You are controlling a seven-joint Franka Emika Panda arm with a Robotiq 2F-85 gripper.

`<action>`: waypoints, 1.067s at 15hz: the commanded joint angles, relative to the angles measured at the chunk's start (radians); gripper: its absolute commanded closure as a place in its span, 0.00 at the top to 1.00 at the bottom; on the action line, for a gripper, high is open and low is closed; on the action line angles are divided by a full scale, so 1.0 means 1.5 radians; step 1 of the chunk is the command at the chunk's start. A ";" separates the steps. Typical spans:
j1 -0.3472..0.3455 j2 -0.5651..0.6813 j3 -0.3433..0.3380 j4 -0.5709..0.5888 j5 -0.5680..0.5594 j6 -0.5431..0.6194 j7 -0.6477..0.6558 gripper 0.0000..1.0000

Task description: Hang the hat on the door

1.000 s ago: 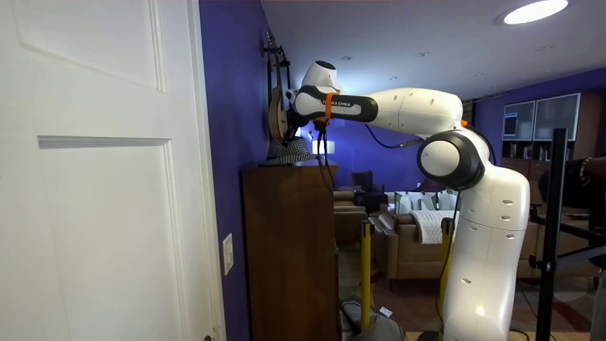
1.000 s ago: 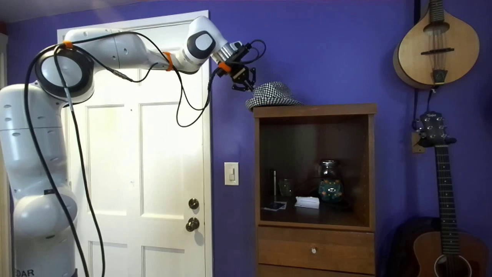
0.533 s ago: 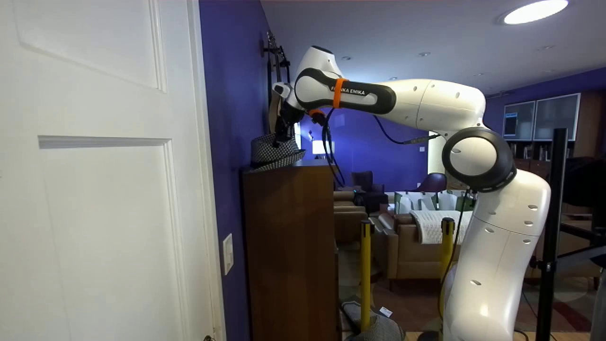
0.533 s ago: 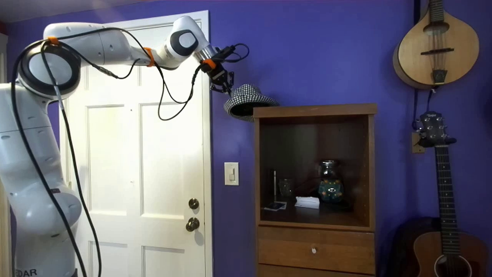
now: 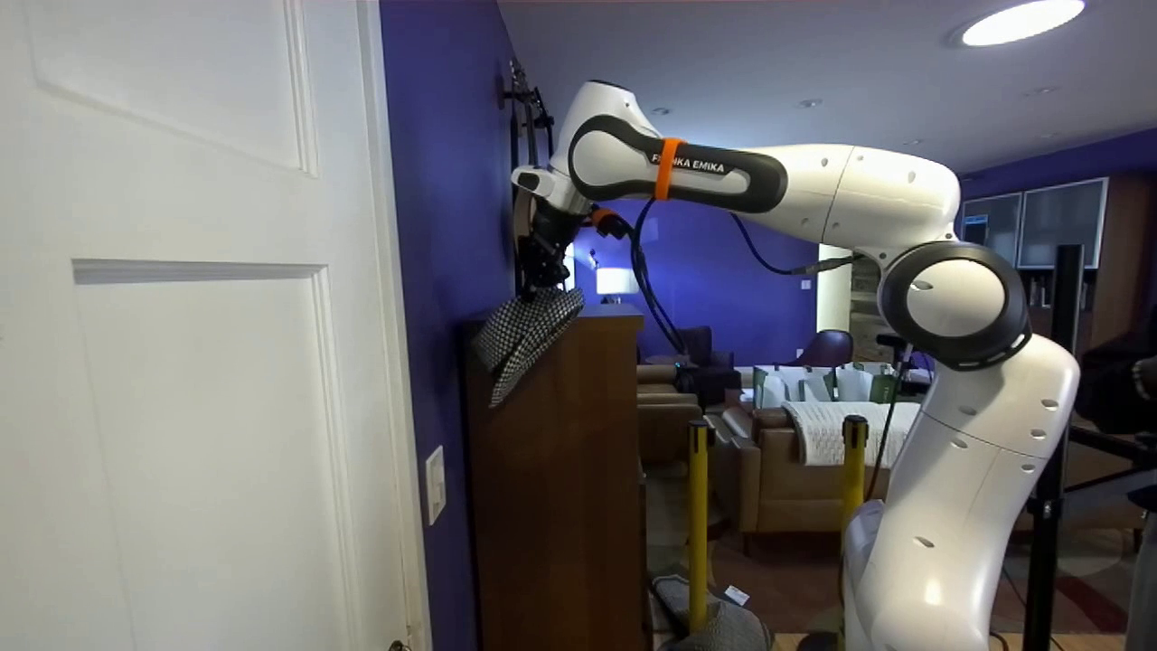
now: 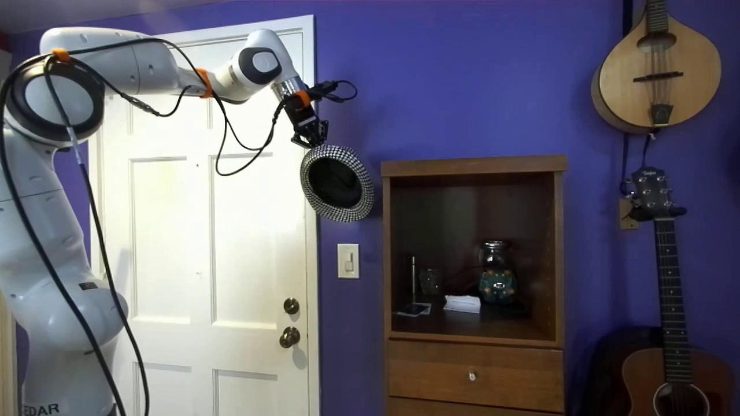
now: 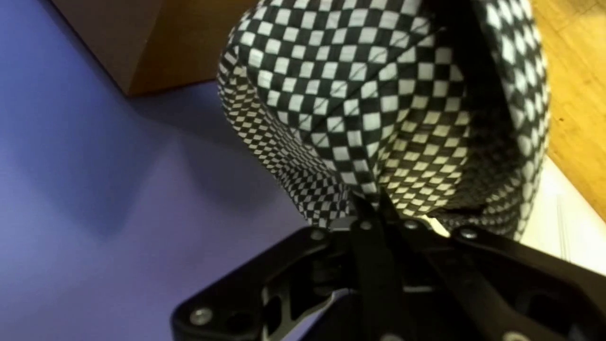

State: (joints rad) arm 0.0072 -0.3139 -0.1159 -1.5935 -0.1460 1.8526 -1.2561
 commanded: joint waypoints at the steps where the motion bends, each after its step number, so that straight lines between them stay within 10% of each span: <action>1: -0.001 0.002 0.000 0.003 0.001 -0.003 -0.004 0.04; 7: -0.001 0.002 0.000 0.003 0.001 -0.003 -0.007 0.01; 16: 0.084 -0.020 0.030 -0.002 0.099 -0.059 -0.245 0.01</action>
State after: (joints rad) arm 0.1030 -0.3136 -0.0850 -1.5939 -0.0554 1.8047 -1.5248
